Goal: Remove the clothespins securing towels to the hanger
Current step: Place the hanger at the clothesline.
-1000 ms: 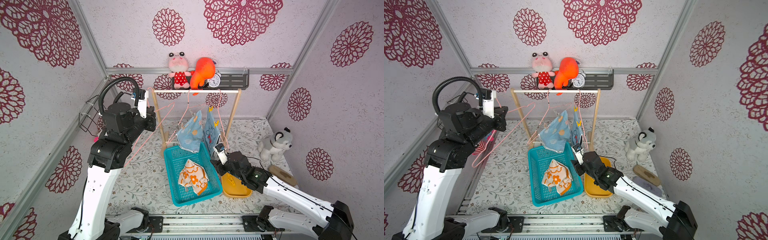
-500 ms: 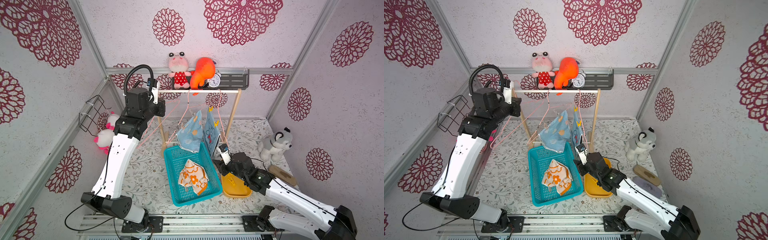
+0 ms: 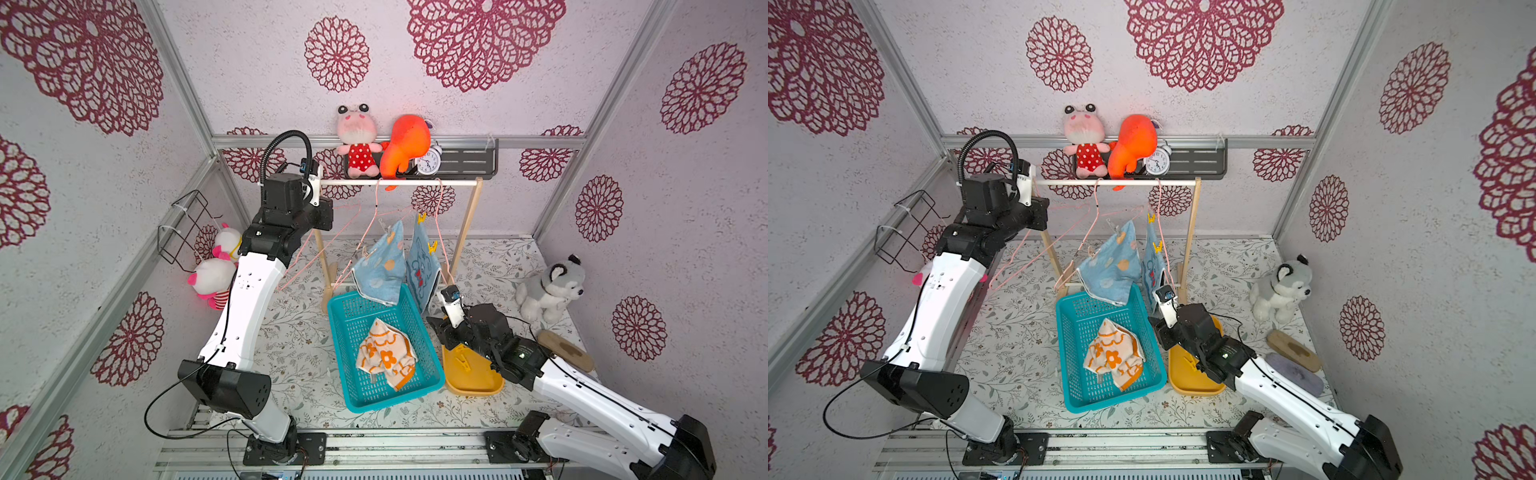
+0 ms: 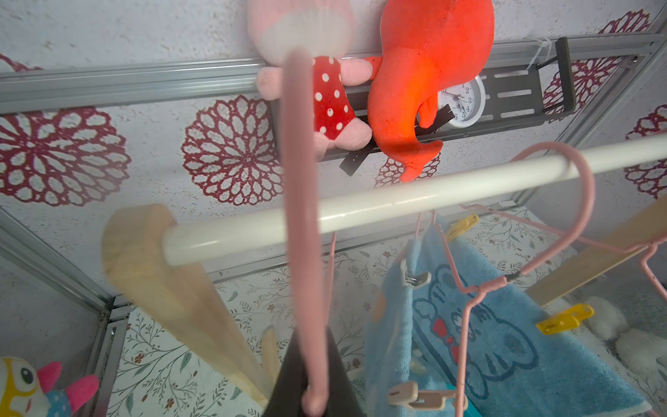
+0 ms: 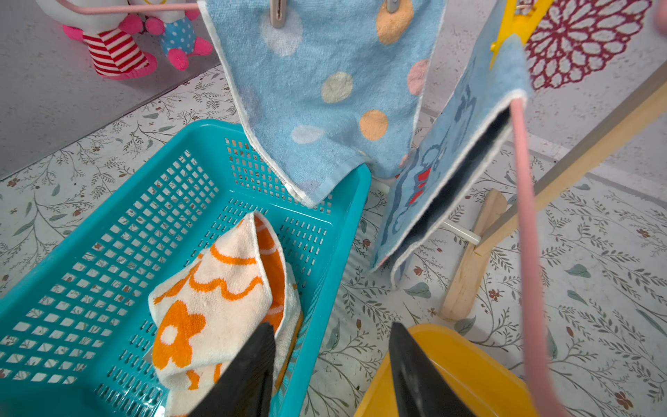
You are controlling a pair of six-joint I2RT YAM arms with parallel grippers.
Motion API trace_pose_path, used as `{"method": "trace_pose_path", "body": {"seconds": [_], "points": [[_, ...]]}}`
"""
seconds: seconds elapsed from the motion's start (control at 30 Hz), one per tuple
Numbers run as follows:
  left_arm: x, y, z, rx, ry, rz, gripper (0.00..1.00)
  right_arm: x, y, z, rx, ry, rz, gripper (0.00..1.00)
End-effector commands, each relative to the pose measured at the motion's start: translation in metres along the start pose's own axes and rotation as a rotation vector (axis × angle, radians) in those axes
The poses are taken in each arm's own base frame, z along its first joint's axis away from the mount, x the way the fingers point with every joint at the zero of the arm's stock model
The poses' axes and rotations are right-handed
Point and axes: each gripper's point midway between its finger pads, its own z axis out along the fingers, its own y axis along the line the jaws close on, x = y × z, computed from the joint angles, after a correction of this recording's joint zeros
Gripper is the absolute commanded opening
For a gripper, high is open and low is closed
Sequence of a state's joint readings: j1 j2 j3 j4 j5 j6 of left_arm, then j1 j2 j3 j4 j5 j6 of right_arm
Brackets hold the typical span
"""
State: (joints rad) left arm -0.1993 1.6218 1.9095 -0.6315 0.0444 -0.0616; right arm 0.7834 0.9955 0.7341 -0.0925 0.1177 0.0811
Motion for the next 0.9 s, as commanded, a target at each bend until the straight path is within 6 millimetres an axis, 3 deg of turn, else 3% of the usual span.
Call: {"method": "trace_pose_path", "body": {"seconds": [0.0, 0.23, 0.47, 0.77, 0.87], "points": [[-0.001, 0.003, 0.006, 0.004, -0.022, -0.017, 0.00, -0.012, 0.001, 0.000, -0.013, -0.036, 0.027, 0.53], [0.018, 0.003, 0.011, 0.010, 0.005, -0.031, 0.00, -0.009, -0.001, 0.002, -0.006, -0.029, 0.031, 0.53], [0.019, 0.002, 0.006, 0.017, -0.013, -0.039, 0.00, -0.009, -0.001, 0.004, -0.006, -0.025, 0.033, 0.53], [0.018, 0.000, 0.000, 0.022, -0.028, -0.036, 0.48, -0.011, 0.000, 0.004, -0.007, -0.031, 0.040, 0.53], [0.016, 0.000, -0.004, 0.021, -0.032, -0.034, 0.54, -0.012, -0.001, 0.002, -0.005, -0.034, 0.040, 0.53]]}}
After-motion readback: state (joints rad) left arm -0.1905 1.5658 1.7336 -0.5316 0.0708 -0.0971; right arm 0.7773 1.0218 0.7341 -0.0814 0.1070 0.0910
